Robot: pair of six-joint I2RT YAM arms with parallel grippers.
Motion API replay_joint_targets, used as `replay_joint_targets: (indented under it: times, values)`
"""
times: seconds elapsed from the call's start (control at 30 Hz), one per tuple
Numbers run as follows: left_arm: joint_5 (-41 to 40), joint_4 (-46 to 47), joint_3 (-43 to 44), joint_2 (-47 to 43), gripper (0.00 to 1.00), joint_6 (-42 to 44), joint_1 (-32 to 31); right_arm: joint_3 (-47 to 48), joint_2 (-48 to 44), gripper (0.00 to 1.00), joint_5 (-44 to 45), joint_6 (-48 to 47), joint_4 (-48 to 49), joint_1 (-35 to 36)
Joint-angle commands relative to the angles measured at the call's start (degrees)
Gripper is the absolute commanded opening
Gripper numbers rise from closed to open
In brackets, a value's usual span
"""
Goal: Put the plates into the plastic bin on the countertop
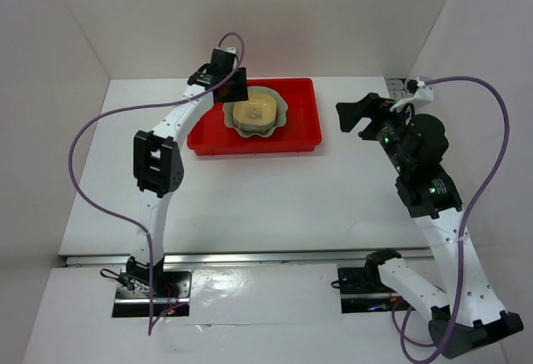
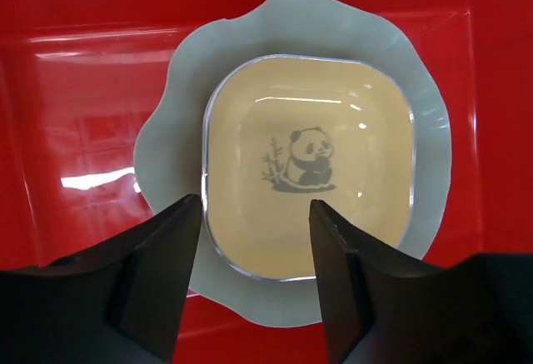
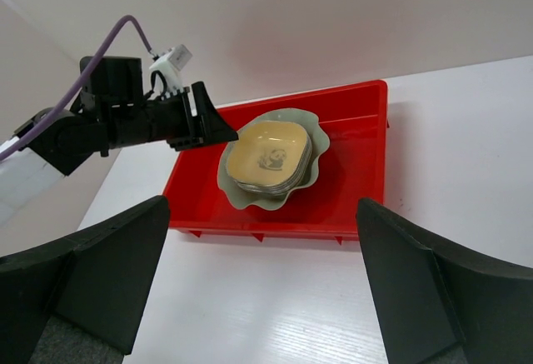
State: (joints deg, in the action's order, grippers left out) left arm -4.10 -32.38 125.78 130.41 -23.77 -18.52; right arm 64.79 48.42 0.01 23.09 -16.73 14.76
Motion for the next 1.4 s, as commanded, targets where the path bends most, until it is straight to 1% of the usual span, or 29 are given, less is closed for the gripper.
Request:
replay_joint_targets:
  times: [0.0, 0.1, 0.17, 0.23, 0.27, 0.3, 0.33, 0.4, 0.43, 0.47, 0.5, 0.53, 0.57, 0.6, 0.63, 0.67, 0.7, 0.73, 0.8, 0.83, 0.87, 0.93, 0.97, 1.07, 1.13, 1.23, 1.37]
  values:
    - [-1.79, 1.36, 0.08, -3.40, 0.68, 0.21, 0.07, -0.20, -0.70, 1.00, 0.16, -0.59, 0.03, 0.35]
    - [-2.41, 1.36, -0.53, -6.38, 0.82, 0.21, 0.07, 0.33, -0.70, 1.00, 0.16, -0.59, -0.49, 0.35]
    - [-3.02, 0.66, -0.53, -8.23, 0.83, -0.39, 0.07, 0.85, -0.70, 1.00, 0.16, -0.59, -0.50, 0.35]
    - [-3.02, -0.04, -0.53, -12.36, 0.88, -0.92, 0.07, 1.38, -0.70, 1.00, 0.16, -1.11, -1.02, 0.35]
    - [-3.63, -0.57, -0.53, -13.94, 0.98, -0.93, 0.07, 1.39, 0.00, 1.00, 0.16, -1.12, -1.63, 0.35]
    - [-3.64, -1.71, -0.53, -15.69, 1.00, -0.93, 0.07, 1.91, 0.00, 1.00, 1.03, -1.12, -2.68, 0.35]
    - [-4.42, -2.68, -0.53, -19.19, 1.00, -1.54, 0.07, 2.96, 0.61, 1.00, 1.65, -1.90, -3.48, 0.35]
    - [-4.43, -5.57, -0.53, -22.64, 1.00, -2.86, 0.76, 4.19, 2.19, 1.00, 3.32, -3.22, -6.71, 0.35]
    - [-4.43, -8.46, -1.23, -24.48, 1.00, -3.56, 0.77, 5.68, 2.90, 1.00, 3.33, -4.36, -8.04, 0.35]
    - [-4.43, -9.71, -2.37, -28.94, 1.00, -4.43, 1.81, 5.69, 3.43, 1.00, 4.20, -4.98, -9.01, 0.35]
    - [-4.43, -10.59, -4.12, -31.59, 1.00, -4.44, 2.35, 6.39, 3.43, 1.00, 4.90, -5.68, -10.33, 0.87]
    - [-6.43, -11.21, -9.27, -34.58, 1.00, -5.05, 2.87, 6.40, 3.43, 1.00, 4.91, -6.73, -10.34, 0.88]
    - [-8.01, -11.21, -12.37, -37.74, 1.00, -5.06, 2.88, 6.40, 3.43, 1.00, 4.91, -6.74, -10.95, 0.88]
    - [-9.25, -11.21, -15.53, -44.56, 1.00, -5.06, 3.58, 5.79, 2.13, 1.00, 5.43, -7.61, -10.95, 0.88]
    - [-9.26, -11.21, -18.43, -48.02, 1.00, -4.54, 3.58, 5.78, 1.33, 1.00, 6.22, -7.62, -10.34, 0.88]
    - [-10.04, -12.00, -23.68, -51.36, 1.00, -4.01, 4.10, 4.48, 0.54, 1.00, 6.84, -8.32, -10.34, 1.40]
    - [-10.05, -13.05, -26.08, -54.79, 1.00, -4.00, 4.11, 3.94, -0.51, 1.00, 6.84, -8.94, -9.47, 1.41]
    - [-10.05, -13.06, -31.24, -61.61, 1.00, -4.00, 4.11, 3.94, -2.44, 1.00, 7.37, -8.94, -8.85, 1.41]
    - [-8.82, -13.06, -36.72, -68.15, 1.00, -3.04, 3.07, 3.41, -4.29, 1.00, 7.37, -8.94, -8.84, 2.02]
    - [-8.82, -13.06, -39.35, -74.19, 1.00, -3.04, 2.45, 3.41, -4.30, 1.00, 7.37, -8.94, -9.37, 2.02]
    - [-10.39, -13.06, -44.25, -77.03, 1.00, -3.04, 1.66, 3.41, -5.17, 1.00, 7.37, -8.94, -9.37, 2.02]
    - [-9.79, -13.06, -48.85, -82.13, 1.00, -4.53, 0.42, 2.79, -7.01, 1.00, 7.37, -8.42, -8.85, 2.02]
    - [-9.01, -13.06, -53.13, -86.68, 1.00, -6.45, 0.42, 1.92, -7.64, 1.00, 6.85, -8.41, -8.84, 2.02]
    - [-2.78, -11.13, -61.05, -91.81, 1.00, -9.96, 0.42, 1.91, -10.36, 1.00, 7.45, -8.41, -10.16, 2.02]
    - [0.22, -11.12, -63.01, -94.71, 1.00, -9.98, 0.42, 1.39, -12.90, 1.00, 7.46, -8.41, -10.16, 2.02]
    - [-1.52, -11.12, -63.11, -96.57, 1.00, -9.64, 0.42, 1.39, -14.15, 1.00, 8.51, -8.41, -10.78, 2.02]
    - [-5.12, -12.36, -59.07, -97.71, 1.00, -8.22, 0.42, 2.71, -15.37, 1.00, 11.14, -8.94, -12.80, 2.02]
